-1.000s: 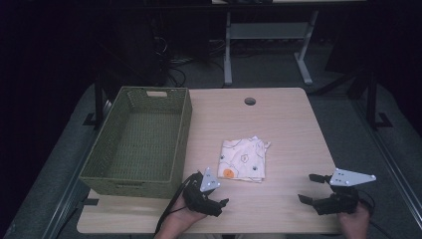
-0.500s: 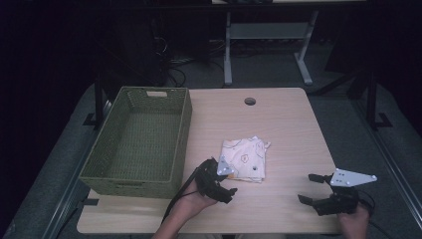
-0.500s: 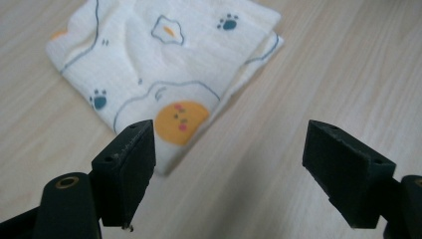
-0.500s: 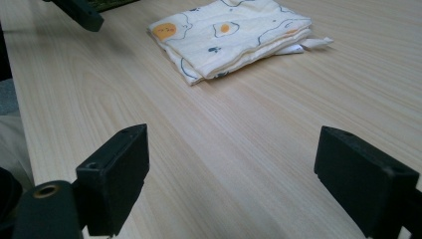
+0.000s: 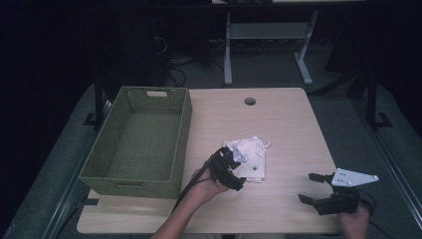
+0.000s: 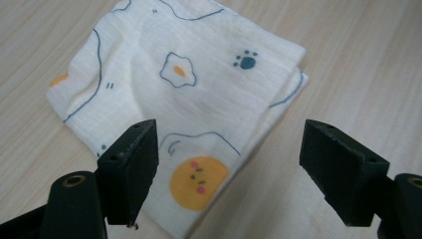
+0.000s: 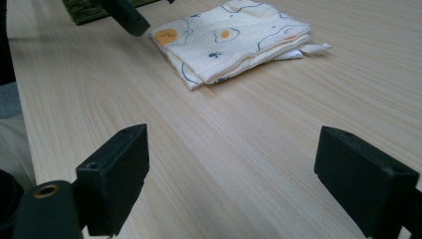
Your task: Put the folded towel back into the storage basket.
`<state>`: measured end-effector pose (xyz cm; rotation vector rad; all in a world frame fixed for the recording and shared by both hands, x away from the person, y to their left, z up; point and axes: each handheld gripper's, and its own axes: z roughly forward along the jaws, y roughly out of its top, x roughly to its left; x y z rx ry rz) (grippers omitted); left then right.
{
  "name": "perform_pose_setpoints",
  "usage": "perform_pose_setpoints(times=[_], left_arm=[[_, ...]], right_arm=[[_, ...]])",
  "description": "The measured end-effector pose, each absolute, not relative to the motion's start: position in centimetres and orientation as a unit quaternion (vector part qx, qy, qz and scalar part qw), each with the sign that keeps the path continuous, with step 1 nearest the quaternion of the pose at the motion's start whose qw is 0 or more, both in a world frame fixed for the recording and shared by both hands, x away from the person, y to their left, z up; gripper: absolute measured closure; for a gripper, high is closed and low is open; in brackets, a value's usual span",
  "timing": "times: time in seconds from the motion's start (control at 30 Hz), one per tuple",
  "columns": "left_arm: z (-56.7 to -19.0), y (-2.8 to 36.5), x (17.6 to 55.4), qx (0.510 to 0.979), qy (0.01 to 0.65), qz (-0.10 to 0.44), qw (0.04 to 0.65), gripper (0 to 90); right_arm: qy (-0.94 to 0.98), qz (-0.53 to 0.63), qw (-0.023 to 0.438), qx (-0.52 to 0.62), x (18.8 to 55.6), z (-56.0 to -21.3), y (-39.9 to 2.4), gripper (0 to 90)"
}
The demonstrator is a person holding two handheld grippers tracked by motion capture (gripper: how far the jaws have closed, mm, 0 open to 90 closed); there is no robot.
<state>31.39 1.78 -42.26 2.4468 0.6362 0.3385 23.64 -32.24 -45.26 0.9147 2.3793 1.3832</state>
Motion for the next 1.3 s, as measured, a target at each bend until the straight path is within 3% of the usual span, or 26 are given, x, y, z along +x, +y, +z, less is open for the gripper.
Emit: perform_pose_setpoints(times=[0.77, 1.3], left_arm=[[-43.3, -1.3, 37.5, 0.926, 0.261, 0.110, 0.250, 28.6], [-44.8, -2.3, 39.7, 0.929, 0.287, 0.077, 0.219, 32.5]], right_arm=[[0.811, 0.483, 0.120, 0.308, 23.5, -45.1, -32.4, 13.5], [0.809, 0.488, 0.123, 0.304, 23.4, -45.0, -32.6, 13.5]])
